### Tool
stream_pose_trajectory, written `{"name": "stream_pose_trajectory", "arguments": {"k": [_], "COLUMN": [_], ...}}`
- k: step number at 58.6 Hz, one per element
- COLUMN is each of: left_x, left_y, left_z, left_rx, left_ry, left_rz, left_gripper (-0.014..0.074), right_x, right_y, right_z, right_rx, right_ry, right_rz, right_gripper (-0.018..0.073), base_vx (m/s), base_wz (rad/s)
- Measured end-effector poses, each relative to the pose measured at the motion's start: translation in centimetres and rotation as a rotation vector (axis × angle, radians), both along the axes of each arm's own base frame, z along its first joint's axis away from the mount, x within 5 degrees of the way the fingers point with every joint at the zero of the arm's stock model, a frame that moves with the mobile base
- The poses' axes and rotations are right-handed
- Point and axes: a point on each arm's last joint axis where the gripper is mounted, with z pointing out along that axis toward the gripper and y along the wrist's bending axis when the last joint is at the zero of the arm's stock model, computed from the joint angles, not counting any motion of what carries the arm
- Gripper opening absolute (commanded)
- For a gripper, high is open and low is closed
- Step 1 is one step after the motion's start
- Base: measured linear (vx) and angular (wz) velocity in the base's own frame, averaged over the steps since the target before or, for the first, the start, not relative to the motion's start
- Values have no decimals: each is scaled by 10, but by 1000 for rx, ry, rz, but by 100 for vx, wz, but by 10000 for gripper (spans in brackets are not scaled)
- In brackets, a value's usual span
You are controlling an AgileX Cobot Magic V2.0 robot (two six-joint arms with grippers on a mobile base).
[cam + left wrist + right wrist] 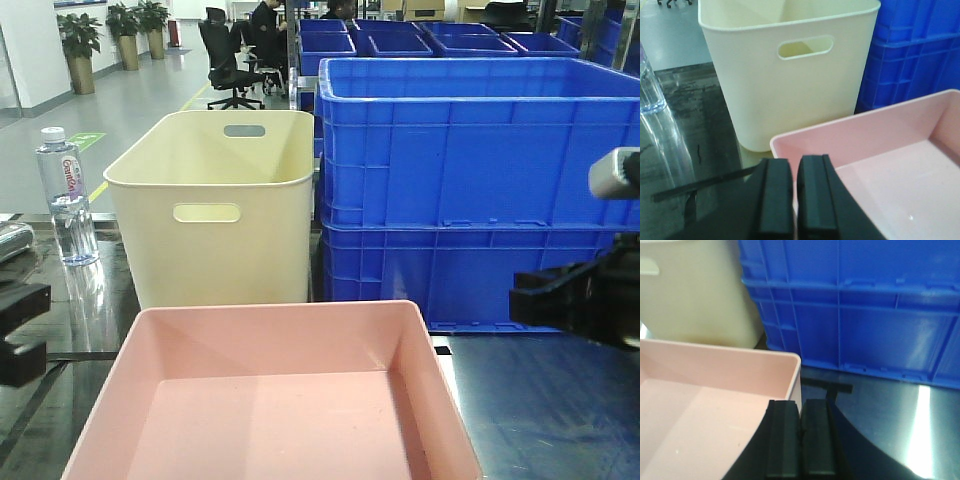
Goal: Grab pink bin and stack on right shelf
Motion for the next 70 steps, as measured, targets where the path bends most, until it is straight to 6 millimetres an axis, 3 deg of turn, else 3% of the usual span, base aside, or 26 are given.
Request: {"name": "stream_pose_trajectory", "arguments": {"k": [5, 34, 43, 57, 62, 70], "left_x": [-2, -3, -15, -86, -110, -131], "left_y": [0, 1, 7, 46, 55, 60], "left_z": [-5, -10, -26, -81, -115, -164], "left_rx": [7, 17, 40, -116, -121, -115], "left_ry": [20, 47, 19, -188, -221, -210], "left_rz": [-2, -5, 12, 215, 280, 342], "left_gripper": [-10, -8, -8, -8, -8, -8], "right_x": [-1, -2, -2, -2, -2, -2], "right_y": [0, 0, 0, 0, 0, 0], "right_z": [-7, -9, -10, -10, -10, -10], "right_rx": [-5, -9, -10, -10, -10, -10], "right_ry": [30, 52, 54, 55, 55, 55], "right_rz": [4, 9, 10, 10, 10, 10], "right_gripper": [-2, -13, -13, -13, -13, -13], "base_vx": [0, 0, 0, 0, 0, 0], "base_wz": [0, 0, 0, 0, 0, 0]}}
